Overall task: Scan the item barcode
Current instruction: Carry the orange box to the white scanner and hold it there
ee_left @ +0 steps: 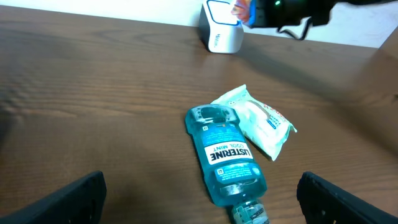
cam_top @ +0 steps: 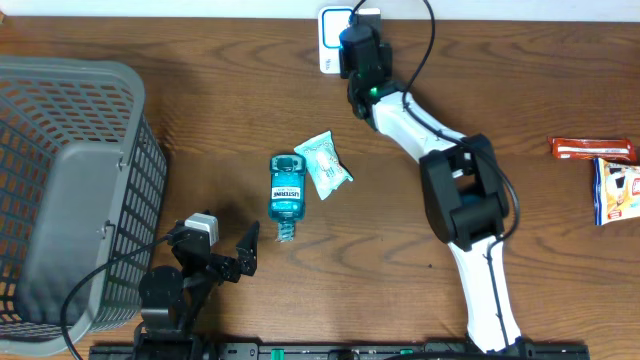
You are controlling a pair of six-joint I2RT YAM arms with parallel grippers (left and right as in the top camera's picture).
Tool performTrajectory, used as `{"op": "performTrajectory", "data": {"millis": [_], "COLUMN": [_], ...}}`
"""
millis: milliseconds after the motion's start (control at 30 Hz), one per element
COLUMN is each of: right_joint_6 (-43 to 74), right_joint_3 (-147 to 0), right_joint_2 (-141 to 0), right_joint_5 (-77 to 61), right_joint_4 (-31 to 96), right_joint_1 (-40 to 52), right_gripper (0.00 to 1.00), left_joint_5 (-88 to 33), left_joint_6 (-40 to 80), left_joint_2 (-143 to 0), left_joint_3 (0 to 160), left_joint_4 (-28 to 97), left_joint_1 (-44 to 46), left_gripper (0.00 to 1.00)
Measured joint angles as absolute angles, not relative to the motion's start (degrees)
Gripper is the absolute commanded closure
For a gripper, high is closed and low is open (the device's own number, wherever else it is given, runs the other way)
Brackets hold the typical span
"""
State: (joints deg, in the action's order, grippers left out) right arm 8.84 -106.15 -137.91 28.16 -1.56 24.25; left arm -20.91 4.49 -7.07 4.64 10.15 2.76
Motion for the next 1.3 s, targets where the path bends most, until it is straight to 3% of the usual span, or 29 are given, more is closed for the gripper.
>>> {"op": "performTrajectory", "data": {"millis": [200, 467, 767, 1033, 1067, 1133, 1167, 1233, 1300], "right_joint_6": [9.4, 10.1, 10.0, 10.0, 10.0, 10.1, 10.3, 10.3, 10.3], "right_joint_3": [-106.1, -107.5, -106.4, -105.4, -105.3, -105.4, -105.4, -105.4, -105.4], "right_joint_2": [-127.2, -112.8, -121.0, -129.1, -129.1, -129.0, -129.0, -129.0, -129.0], "right_joint_5": [30.4, 32.2, 32.2, 28.0, 27.2, 24.5, 23.9, 22.8, 22.0], "right_joint_4": [14.1, 28.2, 39.2, 41.6, 41.5, 40.9, 40.9, 41.3, 41.4], "right_joint_1": [20.8, 5.6, -13.7, -23.3, -23.7, -24.9, -25.0, -25.0, -25.0], "right_gripper": [0.99, 0.99, 0.99, 0.99, 0.91, 0.60, 0.36, 0.01, 0.01], "left_joint_5": [-20.9, -20.9, -20.9, -20.9, -20.9, -20.9, -20.9, -20.9, -20.9], "left_joint_6": [4.5, 4.5, 4.5, 4.5, 4.5, 4.5, 4.5, 4.5, 4.5], "left_joint_2": [-7.1, -7.1, -7.1, -7.1, -7.1, -7.1, -7.1, -7.1, -7.1], "left_joint_3": [4.6, 4.6, 4.6, 4.6, 4.6, 4.6, 4.6, 4.6, 4.6], "left_joint_4": [10.1, 10.2, 10.2, 10.2, 10.2, 10.2, 10.2, 10.2, 10.2], "left_joint_1": [2.8, 2.8, 2.8, 2.8, 2.8, 2.8, 2.8, 2.8, 2.8], "left_gripper": [0.02, 0.02, 0.02, 0.02, 0.02, 0.02, 0.02, 0.02, 0.02]}}
